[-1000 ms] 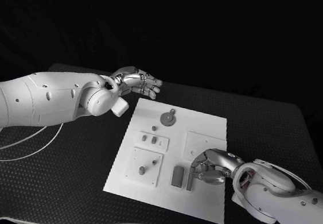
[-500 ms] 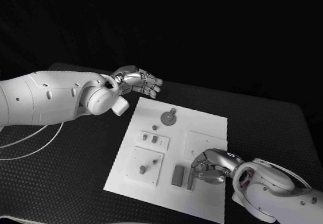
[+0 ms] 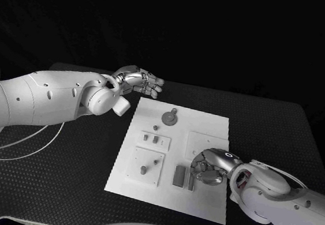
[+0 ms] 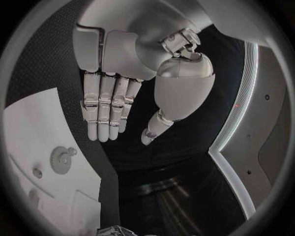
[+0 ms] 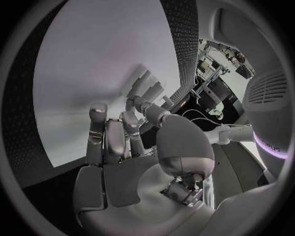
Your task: Assemble the parts on the task board
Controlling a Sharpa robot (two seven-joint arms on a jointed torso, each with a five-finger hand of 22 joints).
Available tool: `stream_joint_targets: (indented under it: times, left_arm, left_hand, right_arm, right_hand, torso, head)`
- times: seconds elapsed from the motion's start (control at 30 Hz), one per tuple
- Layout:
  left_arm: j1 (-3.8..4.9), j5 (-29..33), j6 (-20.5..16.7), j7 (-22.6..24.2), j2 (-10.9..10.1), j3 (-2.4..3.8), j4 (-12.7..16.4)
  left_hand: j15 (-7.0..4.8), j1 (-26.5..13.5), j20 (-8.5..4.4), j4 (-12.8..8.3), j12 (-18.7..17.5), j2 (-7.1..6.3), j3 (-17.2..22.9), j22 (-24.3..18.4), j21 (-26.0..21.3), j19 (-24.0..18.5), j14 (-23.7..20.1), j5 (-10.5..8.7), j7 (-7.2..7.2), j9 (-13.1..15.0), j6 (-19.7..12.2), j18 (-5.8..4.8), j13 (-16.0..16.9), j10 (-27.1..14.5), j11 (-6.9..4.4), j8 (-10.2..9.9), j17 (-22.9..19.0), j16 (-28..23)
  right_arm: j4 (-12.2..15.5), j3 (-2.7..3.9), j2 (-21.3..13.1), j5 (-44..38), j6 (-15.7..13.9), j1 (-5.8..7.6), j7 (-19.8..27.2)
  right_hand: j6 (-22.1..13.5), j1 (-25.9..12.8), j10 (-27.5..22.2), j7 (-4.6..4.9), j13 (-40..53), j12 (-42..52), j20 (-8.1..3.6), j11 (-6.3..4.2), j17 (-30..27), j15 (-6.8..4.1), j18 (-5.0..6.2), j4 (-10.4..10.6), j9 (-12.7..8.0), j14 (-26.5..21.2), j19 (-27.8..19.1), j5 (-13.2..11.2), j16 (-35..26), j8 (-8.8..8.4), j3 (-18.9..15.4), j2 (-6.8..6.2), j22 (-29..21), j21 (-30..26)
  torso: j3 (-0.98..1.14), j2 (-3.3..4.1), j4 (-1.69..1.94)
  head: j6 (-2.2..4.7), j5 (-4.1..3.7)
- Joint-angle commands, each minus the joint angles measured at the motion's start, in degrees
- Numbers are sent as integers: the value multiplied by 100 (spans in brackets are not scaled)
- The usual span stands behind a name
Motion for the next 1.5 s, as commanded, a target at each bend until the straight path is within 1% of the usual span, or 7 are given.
stream_joint_targets:
  times: [0.03,0.13,0.23,0.47,0.87,1.2,1.5]
  left_arm:
    - [4,26,89,32,7,4,5]
    - [4,26,92,31,6,4,5]
    - [4,26,98,30,8,4,8]
    - [4,25,108,28,2,4,11]
    - [3,23,124,26,1,3,1]
    - [3,16,142,22,10,2,4]
    - [3,15,141,21,18,2,1]
  left_hand:
    - [44,-41,-2,35,-5,10,-5,-7,5,-55,-4,-9,0,-6,-39,-7,-8,-23,-12,22,7,-36]
    - [44,-41,-2,35,-6,8,-5,-7,5,-56,-5,-10,0,-6,-40,-7,-8,-24,-11,22,8,-37]
    - [44,-41,-2,34,-6,7,-6,-7,5,-57,-5,-10,0,-7,-40,-7,-9,-24,-11,22,9,-38]
    - [45,-40,-2,34,-6,5,-6,-7,5,-58,-6,-11,0,-8,-42,-6,-9,-25,-11,22,13,-40]
    - [45,-38,-2,33,-6,3,-6,-7,5,-60,-6,-11,1,-9,-44,-6,-9,-27,-10,23,17,-43]
    - [46,-38,-1,32,-7,2,-8,-8,5,-61,-7,-12,2,-11,-48,-7,-10,-29,-9,22,21,-47]
    - [46,-39,0,33,-7,2,-9,-8,5,-63,-8,-12,3,-13,-50,-7,-11,-32,-8,23,26,-50]
  right_arm:
    - [4,-39,15,-528,125,-82,-88]
    - [4,-39,14,-625,161,-97,-74]
    - [-5,-39,9,-972,103,-105,-42]
    - [-19,-40,13,-1312,50,-120,82]
    - [-54,-39,21,-1646,-59,-275,331]
    - [-81,-38,36,-1759,-147,-326,368]
    - [-64,-37,9,-1592,-416,-325,397]
  right_hand:
    - [110,37,82,29,22,38,-40,-12,0,-47,162,-57,11,4,29,20,32,43,11,-62,89,28]
    - [139,70,125,18,56,87,-44,-23,0,-55,162,-83,21,9,33,19,31,65,17,-78,86,25]
    - [155,92,142,11,68,104,-46,-30,-3,-60,162,-98,28,11,35,19,30,79,20,-95,84,22]
    - [190,145,173,-3,81,125,-46,-43,-34,-64,162,-119,43,-3,28,19,18,108,29,-151,79,9]
    - [204,269,208,-3,88,140,-52,-44,10,-66,162,-77,52,29,43,19,29,126,81,-193,72,-3]
    - [238,371,249,-9,103,165,-61,-49,32,-65,162,-61,62,49,58,19,37,150,94,-281,73,-6]
    - [276,413,260,-13,85,146,-69,-53,43,-69,162,-67,75,63,76,19,40,178,67,-405,70,-11]
  torso:
    - [5,2,4]
    - [1,2,-1]
    - [0,0,-6]
    - [-1,-2,-6]
    - [5,0,-4]
    - [1,2,-4]
    - [-4,-1,-1]
  head:
    - [-5,8]
    - [-12,11]
    - [-6,12]
    - [-4,13]
    - [-17,12]
    - [1,13]
    - [31,-5]
